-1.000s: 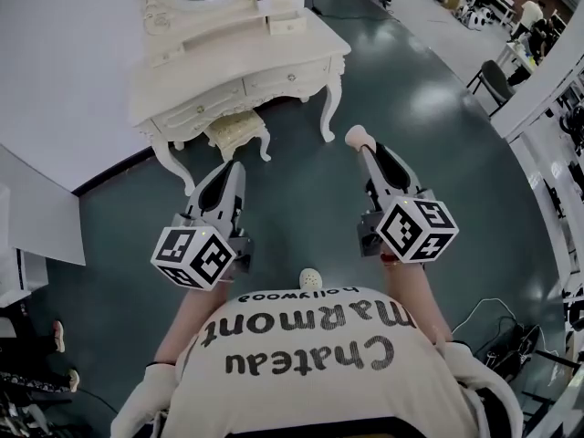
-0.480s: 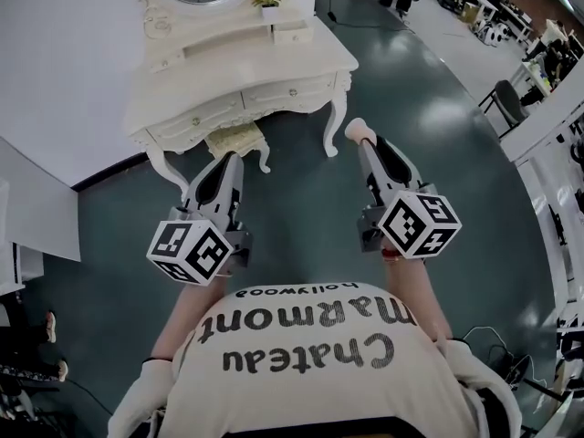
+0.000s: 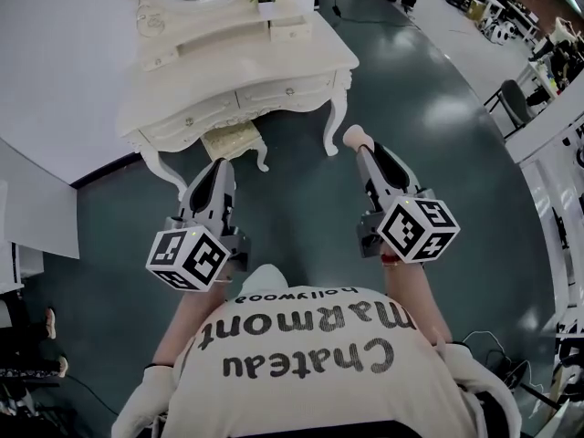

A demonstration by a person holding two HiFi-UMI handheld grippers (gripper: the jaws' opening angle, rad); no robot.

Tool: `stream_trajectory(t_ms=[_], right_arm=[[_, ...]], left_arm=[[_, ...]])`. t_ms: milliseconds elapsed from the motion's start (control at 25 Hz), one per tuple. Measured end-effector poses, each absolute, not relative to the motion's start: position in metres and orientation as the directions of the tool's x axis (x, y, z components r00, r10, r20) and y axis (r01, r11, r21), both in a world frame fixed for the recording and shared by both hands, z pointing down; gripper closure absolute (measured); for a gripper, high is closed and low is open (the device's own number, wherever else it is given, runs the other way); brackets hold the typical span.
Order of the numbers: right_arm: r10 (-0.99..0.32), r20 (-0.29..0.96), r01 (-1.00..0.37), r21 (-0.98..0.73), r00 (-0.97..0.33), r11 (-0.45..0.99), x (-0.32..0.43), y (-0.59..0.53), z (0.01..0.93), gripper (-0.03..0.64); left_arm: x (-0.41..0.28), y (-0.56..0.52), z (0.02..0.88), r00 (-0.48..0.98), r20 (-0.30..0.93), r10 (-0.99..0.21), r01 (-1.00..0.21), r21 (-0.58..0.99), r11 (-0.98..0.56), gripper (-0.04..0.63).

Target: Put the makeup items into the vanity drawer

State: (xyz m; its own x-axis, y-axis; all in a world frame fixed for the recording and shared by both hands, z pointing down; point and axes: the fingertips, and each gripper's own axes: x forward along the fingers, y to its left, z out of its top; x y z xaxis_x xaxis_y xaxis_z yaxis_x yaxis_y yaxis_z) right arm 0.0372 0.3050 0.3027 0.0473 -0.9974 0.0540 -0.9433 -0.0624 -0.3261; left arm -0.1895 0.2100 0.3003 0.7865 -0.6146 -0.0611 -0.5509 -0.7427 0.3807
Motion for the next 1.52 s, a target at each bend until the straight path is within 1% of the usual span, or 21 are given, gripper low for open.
stream_trajectory(t_ms=[200,400,600,880,1120,1520], right_arm=[[-0.995,0.093,-0.936,-0.345,0.040,-0.070,0.045,0.291,0.319,0.498],[-0.994,0.092,-0.930,-0.357,0.061,-0.090,0.061,0.265,0.321,0.498],[-0.992,0.106,-0.948,-0.304,0.062,-0.092,0.069,0.229,0.318,0.498],[-0.993,0.110,-0.950,-0.302,0.045,-0.077,0.082,0.171,0.312,0.497],[-0.991,0.124,-0.950,-0.302,0.045,-0.081,0.094,0.119,0.310,0.497],[-0.991,0.114,-0.944,-0.313,0.071,-0.104,0.114,0.062,0.305,0.497]], left_arm=[[-0.180,0.196,0.316,0.789,-0.032,-0.614,-0.550,0.409,-0.728,0.588],[-0.160,0.170,0.319,0.810,-0.029,-0.585,-0.529,0.396,-0.751,0.588],[-0.156,0.126,0.318,0.784,-0.020,-0.620,-0.561,0.405,-0.722,0.588],[-0.132,0.070,0.311,0.802,-0.033,-0.596,-0.530,0.421,-0.736,0.588],[-0.114,0.018,0.311,0.822,-0.017,-0.569,-0.506,0.433,-0.746,0.588],[-0.095,-0.044,0.304,0.837,-0.018,-0.547,-0.490,0.421,-0.763,0.588]])
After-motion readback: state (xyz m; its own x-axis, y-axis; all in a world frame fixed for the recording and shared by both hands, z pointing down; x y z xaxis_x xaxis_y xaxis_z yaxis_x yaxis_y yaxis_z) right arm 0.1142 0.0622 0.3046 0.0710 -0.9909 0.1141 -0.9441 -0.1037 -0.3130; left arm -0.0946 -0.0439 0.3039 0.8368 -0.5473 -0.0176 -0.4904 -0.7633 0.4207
